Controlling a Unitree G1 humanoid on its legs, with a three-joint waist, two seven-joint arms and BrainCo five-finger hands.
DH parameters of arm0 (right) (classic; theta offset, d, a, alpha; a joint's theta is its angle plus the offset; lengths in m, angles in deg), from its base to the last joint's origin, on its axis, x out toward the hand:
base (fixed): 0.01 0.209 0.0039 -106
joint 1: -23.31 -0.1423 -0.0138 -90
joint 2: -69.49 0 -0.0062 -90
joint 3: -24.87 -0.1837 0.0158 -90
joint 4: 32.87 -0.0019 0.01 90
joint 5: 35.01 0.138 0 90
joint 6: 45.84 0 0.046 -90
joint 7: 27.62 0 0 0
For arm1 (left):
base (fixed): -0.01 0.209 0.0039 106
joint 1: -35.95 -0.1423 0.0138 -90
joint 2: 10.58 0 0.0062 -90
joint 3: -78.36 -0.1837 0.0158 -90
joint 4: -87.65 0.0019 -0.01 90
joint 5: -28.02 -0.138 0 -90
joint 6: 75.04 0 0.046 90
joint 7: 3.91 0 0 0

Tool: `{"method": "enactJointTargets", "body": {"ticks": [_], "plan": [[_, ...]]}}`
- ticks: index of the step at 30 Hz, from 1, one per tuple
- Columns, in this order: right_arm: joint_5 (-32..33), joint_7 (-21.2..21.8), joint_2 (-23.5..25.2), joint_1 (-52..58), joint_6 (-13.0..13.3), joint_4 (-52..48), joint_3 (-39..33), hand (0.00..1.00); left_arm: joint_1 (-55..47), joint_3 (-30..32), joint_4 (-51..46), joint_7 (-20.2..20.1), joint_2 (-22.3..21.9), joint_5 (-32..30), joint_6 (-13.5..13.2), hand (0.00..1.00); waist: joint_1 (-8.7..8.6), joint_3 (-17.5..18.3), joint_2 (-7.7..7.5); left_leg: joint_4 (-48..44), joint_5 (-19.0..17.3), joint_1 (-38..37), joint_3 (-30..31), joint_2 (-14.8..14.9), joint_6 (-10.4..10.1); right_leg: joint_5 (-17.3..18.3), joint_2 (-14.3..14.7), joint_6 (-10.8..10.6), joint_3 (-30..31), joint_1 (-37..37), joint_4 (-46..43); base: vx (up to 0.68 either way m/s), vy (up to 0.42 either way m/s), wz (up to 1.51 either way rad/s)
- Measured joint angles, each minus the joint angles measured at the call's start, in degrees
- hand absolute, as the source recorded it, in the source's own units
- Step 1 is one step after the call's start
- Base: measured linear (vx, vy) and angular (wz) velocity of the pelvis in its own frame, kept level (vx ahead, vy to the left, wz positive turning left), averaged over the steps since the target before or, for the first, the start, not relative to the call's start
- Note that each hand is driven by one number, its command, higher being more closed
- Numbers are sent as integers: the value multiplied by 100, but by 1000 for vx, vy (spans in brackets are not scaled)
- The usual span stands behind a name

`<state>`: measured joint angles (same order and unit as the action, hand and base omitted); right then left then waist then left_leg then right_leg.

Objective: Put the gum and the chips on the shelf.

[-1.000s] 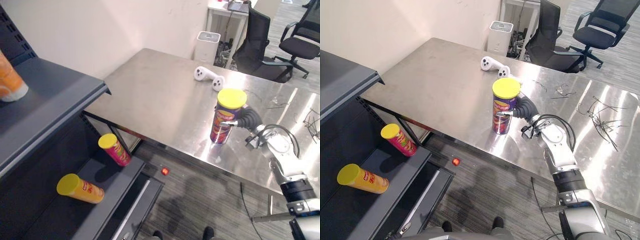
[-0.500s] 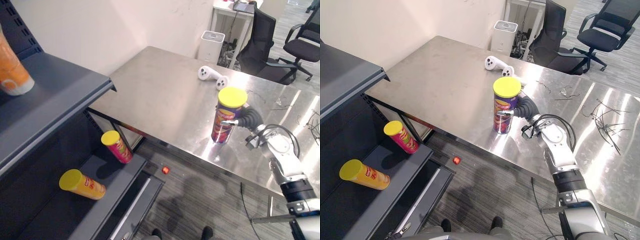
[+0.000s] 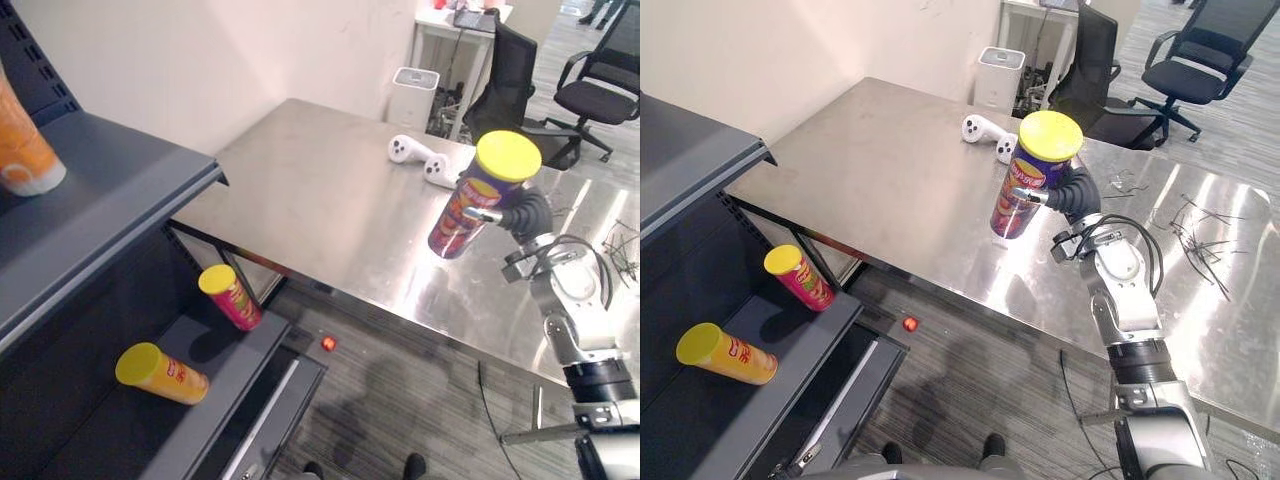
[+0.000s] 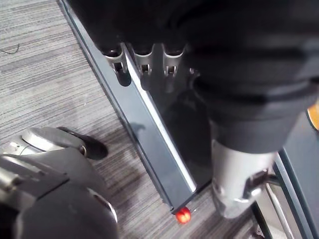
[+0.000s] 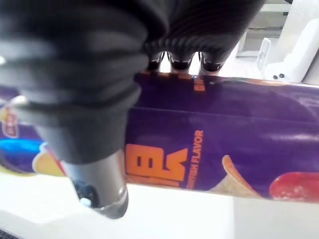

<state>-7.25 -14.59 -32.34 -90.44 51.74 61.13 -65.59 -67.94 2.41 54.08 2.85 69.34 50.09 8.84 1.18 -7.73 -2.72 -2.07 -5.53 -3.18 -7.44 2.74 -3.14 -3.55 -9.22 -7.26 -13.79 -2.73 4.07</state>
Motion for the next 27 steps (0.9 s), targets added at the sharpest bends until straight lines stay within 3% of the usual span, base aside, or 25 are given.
{"method": "enactJointTargets", "body": {"ticks": [19,23,27], "plan": [[253,-33,394,601,-130,-329,7,100,-122,105,16,171,-31,0,-2,0,41,193,-12,-96,18,-52,199,14,-8,-3,-3,12,-226,-248,53,-12,-1,5],[244,-171,811,449,-123,-175,359,100,-98,110,17,197,-178,39,-24,0,95,87,153,-660,-71,387,720,63,-42,147,4,103,-692,-233,-233,-89,-30,62],[125,-382,980,-21,-120,273,599,100,-119,218,-1,199,-365,252,-103,0,430,-137,547,-742,-86,799,1056,148,-51,245,66,221,-1321,-263,-357,-172,-64,77]]}}
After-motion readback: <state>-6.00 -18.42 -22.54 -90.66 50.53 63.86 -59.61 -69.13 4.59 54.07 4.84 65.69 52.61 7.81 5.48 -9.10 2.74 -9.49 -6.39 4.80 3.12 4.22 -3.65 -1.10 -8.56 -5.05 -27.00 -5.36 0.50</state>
